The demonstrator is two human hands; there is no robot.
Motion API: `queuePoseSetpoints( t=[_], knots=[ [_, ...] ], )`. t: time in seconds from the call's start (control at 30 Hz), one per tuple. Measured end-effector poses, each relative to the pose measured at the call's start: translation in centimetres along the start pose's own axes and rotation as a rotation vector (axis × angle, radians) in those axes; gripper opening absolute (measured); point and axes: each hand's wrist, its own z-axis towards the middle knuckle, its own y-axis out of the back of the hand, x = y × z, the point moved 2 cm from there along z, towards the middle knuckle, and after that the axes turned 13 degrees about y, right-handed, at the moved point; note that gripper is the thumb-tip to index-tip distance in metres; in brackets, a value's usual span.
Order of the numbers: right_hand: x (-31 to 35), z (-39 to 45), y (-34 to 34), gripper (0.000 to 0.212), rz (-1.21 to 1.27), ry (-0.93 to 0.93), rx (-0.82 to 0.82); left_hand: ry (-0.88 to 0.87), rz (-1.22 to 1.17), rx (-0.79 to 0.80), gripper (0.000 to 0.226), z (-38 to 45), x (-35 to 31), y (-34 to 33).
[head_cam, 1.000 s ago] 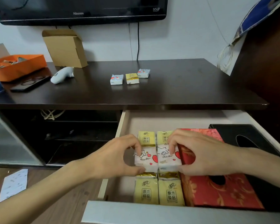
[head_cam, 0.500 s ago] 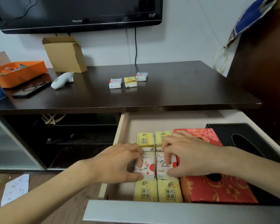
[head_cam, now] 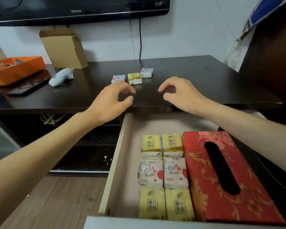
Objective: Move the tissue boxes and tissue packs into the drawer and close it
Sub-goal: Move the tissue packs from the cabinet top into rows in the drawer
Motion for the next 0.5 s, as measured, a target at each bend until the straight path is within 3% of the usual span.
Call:
queuePoseSetpoints(
  t=[0.13, 0.23, 0.3, 0.5],
  knots=[
    [-3.7, 4.6, -2.1, 0.029, -0.102, -0.132, -0.028, 0.206, 0.144, -0.029, 0.033, 5.5, 3.9, -1.0],
    [-5.8, 7.1, -3.9, 0.040, -0.300, -0.205, -0.027, 0.388, 0.020, -0.015, 0.043, 8.0, 6.8, -1.9],
    [-6.9, 9.0, -4.6, 0.049, -0.327, -0.239, -0.074, 0.404, 0.020, -0.040, 0.050, 9.7, 8.2, -2.2],
    [-9.3, 14.3, -6.1, 0.056, -0.333, -0.096, -0.026, 0.482, 0.072, -0.041, 0.074, 12.8, 10.4, -2.8]
  ],
)
